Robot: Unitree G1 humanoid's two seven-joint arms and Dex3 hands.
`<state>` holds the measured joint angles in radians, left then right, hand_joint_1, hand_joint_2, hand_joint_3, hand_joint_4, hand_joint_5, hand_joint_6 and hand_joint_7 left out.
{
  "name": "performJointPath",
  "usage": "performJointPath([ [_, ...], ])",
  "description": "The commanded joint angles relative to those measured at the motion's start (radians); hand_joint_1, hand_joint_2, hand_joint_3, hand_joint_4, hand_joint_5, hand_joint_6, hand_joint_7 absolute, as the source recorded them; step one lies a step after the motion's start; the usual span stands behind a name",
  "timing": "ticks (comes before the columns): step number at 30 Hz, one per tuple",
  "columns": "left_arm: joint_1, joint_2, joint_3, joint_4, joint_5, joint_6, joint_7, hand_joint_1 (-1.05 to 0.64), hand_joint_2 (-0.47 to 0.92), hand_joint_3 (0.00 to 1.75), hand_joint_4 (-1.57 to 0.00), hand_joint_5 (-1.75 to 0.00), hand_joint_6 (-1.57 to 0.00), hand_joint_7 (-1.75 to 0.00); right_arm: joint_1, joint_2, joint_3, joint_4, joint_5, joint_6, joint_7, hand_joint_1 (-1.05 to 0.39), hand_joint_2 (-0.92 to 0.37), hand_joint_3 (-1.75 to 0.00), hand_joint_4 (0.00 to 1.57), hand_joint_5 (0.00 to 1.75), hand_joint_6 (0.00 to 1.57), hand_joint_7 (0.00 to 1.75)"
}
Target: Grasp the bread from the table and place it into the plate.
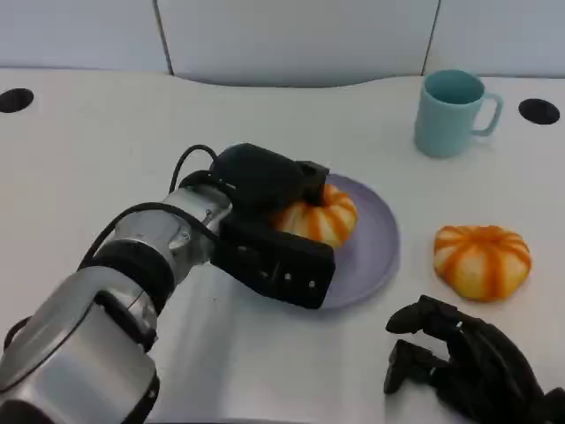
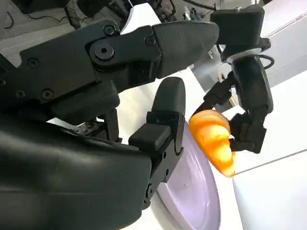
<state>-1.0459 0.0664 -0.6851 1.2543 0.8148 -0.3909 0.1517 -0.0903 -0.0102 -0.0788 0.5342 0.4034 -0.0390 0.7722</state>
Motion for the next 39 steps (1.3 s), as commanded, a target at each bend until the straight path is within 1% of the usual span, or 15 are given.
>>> performJointPath([
  [1,-0.020,0.002,0.005,0.002,-0.009,0.019,-0.047,-0.39,0.90,0.01,-0.49,-1.39,-0.44,-1.31,0.034,-0.005,-0.003,0.038,-0.010,0.025,-0.010,-0.54,-0.92,-0.18,0.68,1.47,0.72,0.93],
  [5,-0.021,0.003,0.011,0.001,-0.017,0.027,-0.090,-0.44,0.92,0.00,-0.38,-1.33,-0.41,-1.12,0.040,-0.004,0.000,0.027,-0.015,0.026,-0.021,-0.53,-0.92,-0.18,0.68,1.45,0.72,0.91],
  [7,-0.021,0.004,0.015,0.000,-0.021,0.024,-0.107,-0.47,0.92,0.00,-0.36,-1.14,-0.45,-0.89,0.041,-0.005,0.002,0.025,-0.016,0.022,-0.018,-0.54,-0.92,-0.19,0.68,1.45,0.73,0.91],
  [8,-0.021,0.004,0.016,0.000,-0.022,0.022,-0.112,-0.49,0.91,0.00,-0.34,-0.98,-0.48,-0.69,0.041,-0.005,0.002,0.025,-0.015,0.022,-0.016,-0.54,-0.92,-0.19,0.67,1.45,0.73,0.91],
  [9,-0.021,0.004,0.017,0.000,-0.022,0.022,-0.116,-0.49,0.91,0.00,-0.35,-0.90,-0.50,-0.59,0.042,-0.005,0.002,0.024,-0.015,0.022,-0.016,-0.54,-0.92,-0.19,0.67,1.45,0.72,0.91],
  [10,-0.021,0.004,0.016,0.000,-0.022,0.021,-0.119,-0.51,0.92,0.00,-0.35,-0.76,-0.54,-0.42,0.042,-0.005,0.003,0.022,-0.015,0.022,-0.017,-0.54,-0.92,-0.19,0.67,1.46,0.73,0.91],
  [11,-0.022,0.004,0.016,0.000,-0.022,0.021,-0.122,-0.52,0.92,0.00,-0.36,-0.70,-0.56,-0.34,0.041,-0.006,0.002,0.024,-0.015,0.022,-0.017,-0.54,-0.92,-0.19,0.67,1.46,0.73,0.91],
  [13,-0.024,0.004,0.015,0.000,-0.021,0.023,-0.129,-0.54,0.92,0.00,-0.33,-0.63,-0.54,-0.23,0.039,-0.006,0.001,0.029,-0.013,0.022,-0.014,-0.53,-0.92,-0.20,0.67,1.46,0.73,0.91],
  [19,-0.030,0.002,0.018,0.003,-0.032,0.033,-0.169,-0.65,0.92,0.01,-0.22,-0.52,-0.45,-0.10,0.038,-0.005,0.002,0.030,-0.014,0.017,-0.013,-0.53,-0.92,-0.21,0.67,1.46,0.73,0.91],
  [26,-0.039,0.003,0.027,0.003,-0.047,0.036,-0.213,-0.76,0.92,0.04,-0.13,-0.45,-0.39,-0.04,0.038,-0.005,0.003,0.025,-0.012,0.027,-0.018,-0.53,-0.92,-0.20,0.68,1.46,0.73,0.90],
  [31,-0.042,0.004,0.039,0.001,-0.054,0.035,-0.236,-0.77,0.92,0.06,-0.14,-0.45,-0.42,-0.05,0.036,-0.005,0.002,0.029,-0.013,0.023,-0.020,-0.54,-0.92,-0.19,0.68,1.45,0.74,0.90],
  [33,-0.043,0.007,0.047,0.001,-0.061,0.025,-0.245,-0.78,0.92,0.07,-0.19,-0.46,-0.51,-0.10,0.037,-0.005,0.004,0.022,-0.015,0.030,-0.026,-0.53,-0.92,-0.20,0.68,1.45,0.74,0.91],
  [35,-0.042,0.009,0.053,0.000,-0.066,0.019,-0.252,-0.79,0.92,0.08,-0.24,-0.49,-0.55,-0.12,0.035,-0.005,0.005,0.026,-0.016,0.026,-0.023,-0.53,-0.92,-0.20,0.68,1.45,0.73,0.91],
  [36,-0.043,0.008,0.056,0.000,-0.069,0.024,-0.264,-0.79,0.92,0.09,-0.26,-0.50,-0.54,-0.11,0.035,-0.005,0.004,0.027,-0.015,0.026,-0.023,-0.53,-0.92,-0.20,0.68,1.45,0.73,0.91],
  [39,-0.047,0.007,0.054,-0.003,-0.070,0.037,-0.291,-0.77,0.92,0.12,-0.30,-0.48,-0.38,-0.02,0.035,-0.005,0.005,0.026,-0.015,0.026,-0.021,-0.54,-0.92,-0.19,0.68,1.45,0.73,0.92],
])
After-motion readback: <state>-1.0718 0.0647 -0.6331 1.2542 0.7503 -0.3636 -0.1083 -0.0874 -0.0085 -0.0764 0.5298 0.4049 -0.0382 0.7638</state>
